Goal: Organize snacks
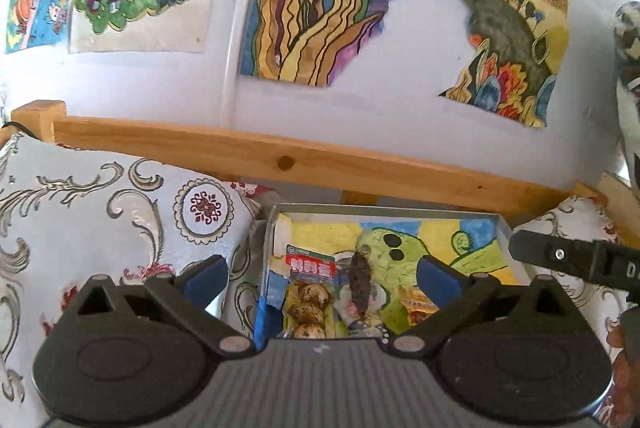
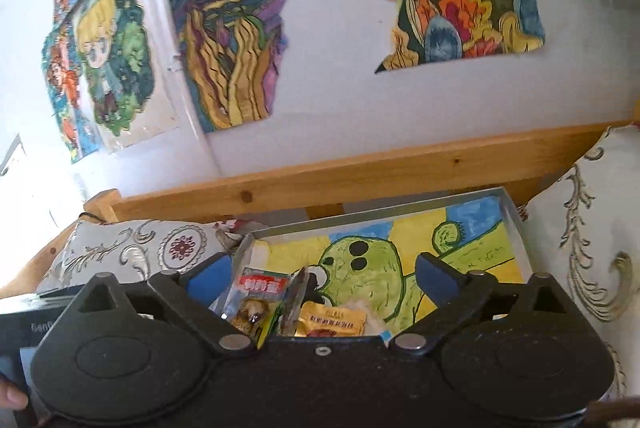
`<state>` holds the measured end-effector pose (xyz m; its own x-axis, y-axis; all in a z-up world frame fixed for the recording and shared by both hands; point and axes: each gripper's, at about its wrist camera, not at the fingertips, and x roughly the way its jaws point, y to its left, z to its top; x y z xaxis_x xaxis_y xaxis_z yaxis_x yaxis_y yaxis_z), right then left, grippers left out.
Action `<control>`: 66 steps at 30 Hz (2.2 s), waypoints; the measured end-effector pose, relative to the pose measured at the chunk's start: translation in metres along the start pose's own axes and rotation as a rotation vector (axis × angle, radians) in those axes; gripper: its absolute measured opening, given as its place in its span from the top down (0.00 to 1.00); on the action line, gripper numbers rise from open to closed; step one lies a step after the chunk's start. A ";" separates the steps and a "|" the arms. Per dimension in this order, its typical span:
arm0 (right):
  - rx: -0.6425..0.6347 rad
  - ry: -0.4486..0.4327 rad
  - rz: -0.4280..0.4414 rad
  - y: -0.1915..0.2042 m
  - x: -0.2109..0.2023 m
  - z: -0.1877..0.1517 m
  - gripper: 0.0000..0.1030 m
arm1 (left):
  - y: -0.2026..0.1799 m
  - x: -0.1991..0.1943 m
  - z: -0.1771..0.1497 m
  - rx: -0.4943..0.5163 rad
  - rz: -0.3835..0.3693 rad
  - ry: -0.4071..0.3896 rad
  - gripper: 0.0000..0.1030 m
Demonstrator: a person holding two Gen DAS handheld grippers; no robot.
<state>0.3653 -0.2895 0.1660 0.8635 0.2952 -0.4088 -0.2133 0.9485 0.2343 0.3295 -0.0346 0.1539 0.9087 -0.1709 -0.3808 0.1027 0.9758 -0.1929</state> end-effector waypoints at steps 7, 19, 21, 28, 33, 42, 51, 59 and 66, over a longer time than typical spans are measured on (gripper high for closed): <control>-0.053 -0.042 -0.035 0.013 -0.041 -0.009 0.01 | -0.005 -0.035 -0.005 -0.005 -0.004 -0.029 0.01; -0.074 -0.073 -0.071 0.025 -0.106 -0.031 0.01 | -0.005 -0.104 -0.031 -0.062 0.005 -0.081 0.01; -0.069 -0.075 -0.076 0.028 -0.116 -0.040 0.01 | -0.006 -0.115 -0.037 -0.054 0.014 -0.089 0.01; -0.090 -0.068 -0.077 0.042 -0.151 -0.076 0.01 | -0.005 -0.156 -0.070 -0.050 0.052 -0.088 0.01; -0.088 -0.100 -0.080 0.052 -0.180 -0.092 0.01 | -0.001 -0.185 -0.090 -0.053 0.070 -0.094 0.01; -0.105 -0.109 -0.080 0.068 -0.212 -0.126 0.01 | 0.012 -0.218 -0.124 -0.072 0.100 -0.076 0.01; -0.152 -0.096 -0.094 0.082 -0.225 -0.157 0.01 | 0.022 -0.233 -0.158 -0.109 0.118 -0.045 0.01; -0.205 -0.076 -0.097 0.092 -0.227 -0.187 0.01 | 0.025 -0.236 -0.181 -0.089 0.117 -0.045 0.01; -0.192 -0.060 -0.113 0.089 -0.228 -0.208 0.01 | 0.025 -0.235 -0.197 -0.071 0.106 -0.050 0.01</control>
<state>0.0545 -0.2481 0.0971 0.9114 0.1835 -0.3684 -0.1916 0.9814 0.0149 0.0393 0.0030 0.0605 0.9321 -0.0584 -0.3574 -0.0225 0.9756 -0.2182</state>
